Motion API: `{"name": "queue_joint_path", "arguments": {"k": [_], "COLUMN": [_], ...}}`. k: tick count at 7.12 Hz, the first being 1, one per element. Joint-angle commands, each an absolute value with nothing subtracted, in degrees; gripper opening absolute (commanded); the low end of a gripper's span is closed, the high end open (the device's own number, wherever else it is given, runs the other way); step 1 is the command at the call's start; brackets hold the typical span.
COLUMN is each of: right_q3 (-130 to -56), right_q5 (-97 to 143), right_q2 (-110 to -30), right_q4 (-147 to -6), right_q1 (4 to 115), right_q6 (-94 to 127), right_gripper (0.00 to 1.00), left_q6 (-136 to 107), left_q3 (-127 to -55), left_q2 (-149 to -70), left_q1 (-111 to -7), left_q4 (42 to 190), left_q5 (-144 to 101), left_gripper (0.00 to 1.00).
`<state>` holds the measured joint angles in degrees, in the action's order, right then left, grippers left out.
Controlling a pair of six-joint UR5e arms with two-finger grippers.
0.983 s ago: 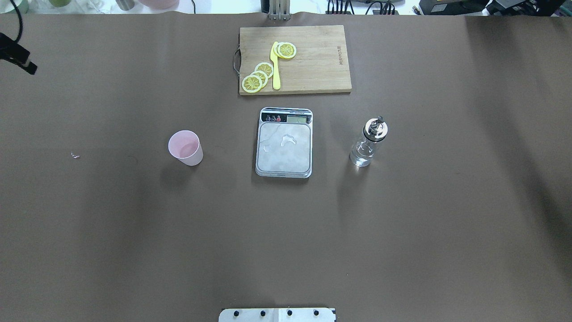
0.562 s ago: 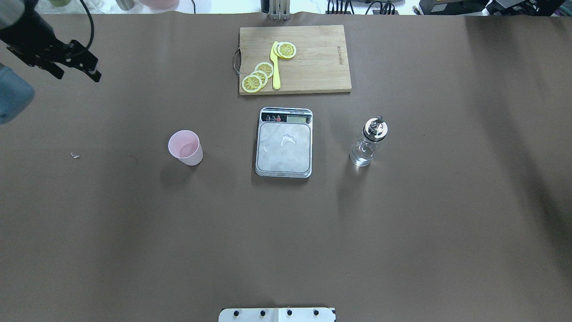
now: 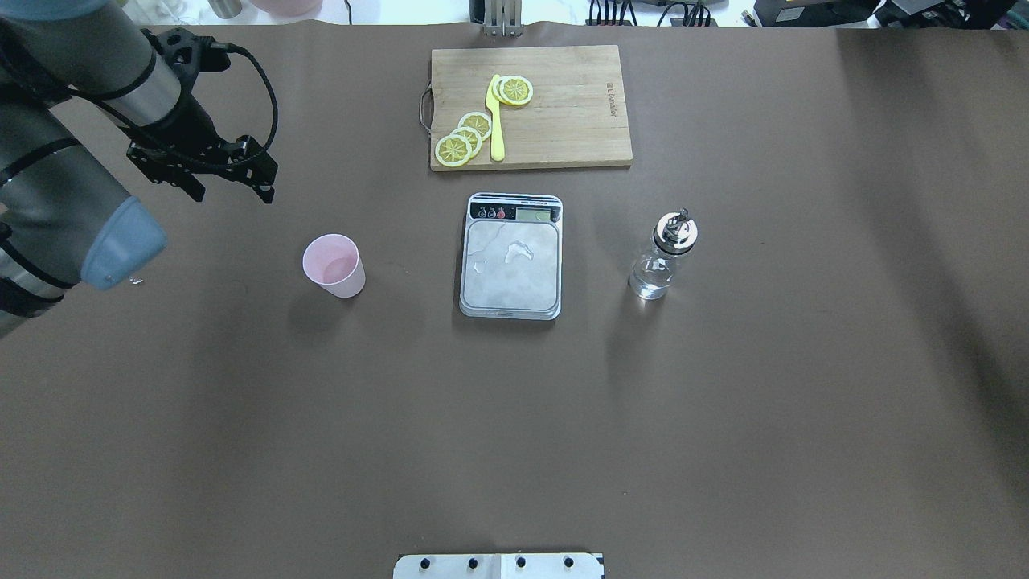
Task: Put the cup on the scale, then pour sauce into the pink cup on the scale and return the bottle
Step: 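Move the left gripper down over the pink cup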
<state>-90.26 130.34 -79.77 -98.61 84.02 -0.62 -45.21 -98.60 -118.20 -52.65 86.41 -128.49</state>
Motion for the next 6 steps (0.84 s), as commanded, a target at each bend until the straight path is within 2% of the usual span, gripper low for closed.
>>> {"name": "queue_joint_path", "arguments": {"k": [1, 6], "right_q3": [-90.26, -90.44], "right_q5": [130.25, 130.25], "right_q2": [-79.8, -79.72], "right_q4": [-98.61, -98.61], "right_q1": [84.02, 84.11], "right_q6": [-0.62, -0.62], "right_gripper": [1.0, 1.0], "left_q6": [-49.72, -51.41], "left_q3": [-98.26, -94.14], "left_q2": [-119.61, -119.79], "left_q1": [-49.32, -47.73], "left_q4": [86.66, 92.45], "left_q5": [-127.79, -127.79], "left_gripper": [0.76, 0.59]}}
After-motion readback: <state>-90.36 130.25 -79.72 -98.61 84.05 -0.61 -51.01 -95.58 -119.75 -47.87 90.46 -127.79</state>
